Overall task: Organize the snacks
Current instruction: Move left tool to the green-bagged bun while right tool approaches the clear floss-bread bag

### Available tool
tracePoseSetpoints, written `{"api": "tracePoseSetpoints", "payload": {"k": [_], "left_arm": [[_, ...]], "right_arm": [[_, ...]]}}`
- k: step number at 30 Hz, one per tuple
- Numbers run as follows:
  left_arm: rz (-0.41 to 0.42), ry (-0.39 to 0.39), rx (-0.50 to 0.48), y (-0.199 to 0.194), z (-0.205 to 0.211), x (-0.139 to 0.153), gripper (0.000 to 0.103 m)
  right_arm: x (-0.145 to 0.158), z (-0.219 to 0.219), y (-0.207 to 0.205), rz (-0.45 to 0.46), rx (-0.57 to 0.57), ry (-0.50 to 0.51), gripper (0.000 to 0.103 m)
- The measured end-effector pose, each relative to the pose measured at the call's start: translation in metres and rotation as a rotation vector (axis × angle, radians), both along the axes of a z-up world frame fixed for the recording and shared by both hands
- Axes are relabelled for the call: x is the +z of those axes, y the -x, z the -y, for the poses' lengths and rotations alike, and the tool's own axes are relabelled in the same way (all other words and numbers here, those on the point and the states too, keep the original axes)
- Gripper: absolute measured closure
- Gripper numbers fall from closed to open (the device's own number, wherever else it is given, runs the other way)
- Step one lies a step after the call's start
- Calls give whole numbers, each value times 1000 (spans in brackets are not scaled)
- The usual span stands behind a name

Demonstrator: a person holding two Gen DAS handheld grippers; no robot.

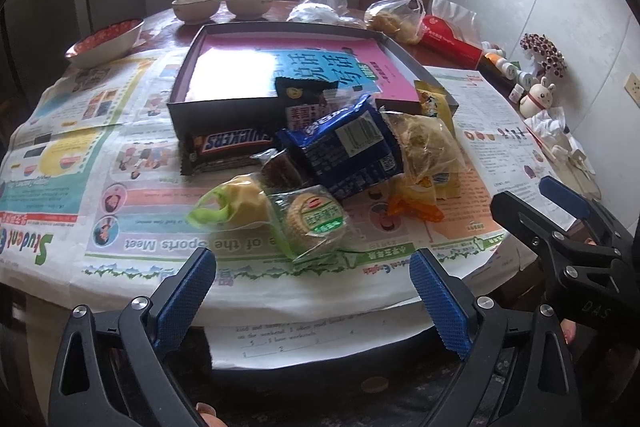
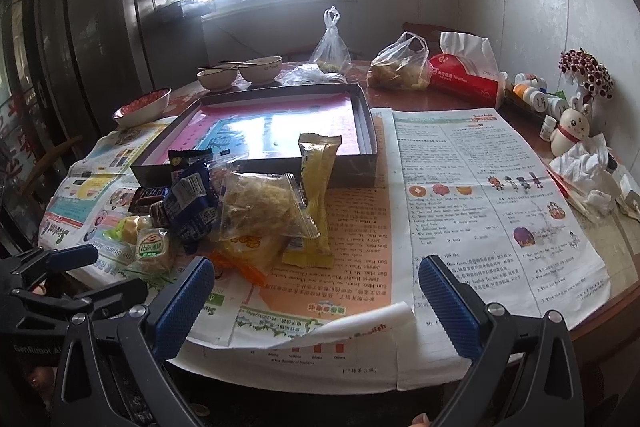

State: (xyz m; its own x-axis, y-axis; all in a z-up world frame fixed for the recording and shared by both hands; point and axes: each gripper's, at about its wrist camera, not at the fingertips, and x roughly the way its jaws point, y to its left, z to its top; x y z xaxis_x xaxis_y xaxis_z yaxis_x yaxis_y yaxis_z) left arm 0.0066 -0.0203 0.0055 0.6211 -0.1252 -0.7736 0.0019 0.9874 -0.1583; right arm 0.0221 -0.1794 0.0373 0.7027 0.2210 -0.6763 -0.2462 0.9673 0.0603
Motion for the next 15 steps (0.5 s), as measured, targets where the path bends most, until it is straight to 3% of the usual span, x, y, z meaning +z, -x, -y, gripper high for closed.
{"api": "tracePoseSetpoints", "payload": {"k": [6, 7, 9, 15], "left_arm": [[-13, 18, 17, -10, -1, -2, 9], [-14, 16, 20, -12, 0, -3, 13], [-28, 24, 7, -15, 2, -5, 39], [-62, 30, 12, -26, 5, -14, 40]], "right_arm": [[-1, -2, -15, -22, 29, -17, 0], [-1, -2, -17, -22, 41, -17, 0], [-1, -5, -22, -28, 65, -14, 0], [-7, -11, -34, -49, 102, -1, 0]]}}
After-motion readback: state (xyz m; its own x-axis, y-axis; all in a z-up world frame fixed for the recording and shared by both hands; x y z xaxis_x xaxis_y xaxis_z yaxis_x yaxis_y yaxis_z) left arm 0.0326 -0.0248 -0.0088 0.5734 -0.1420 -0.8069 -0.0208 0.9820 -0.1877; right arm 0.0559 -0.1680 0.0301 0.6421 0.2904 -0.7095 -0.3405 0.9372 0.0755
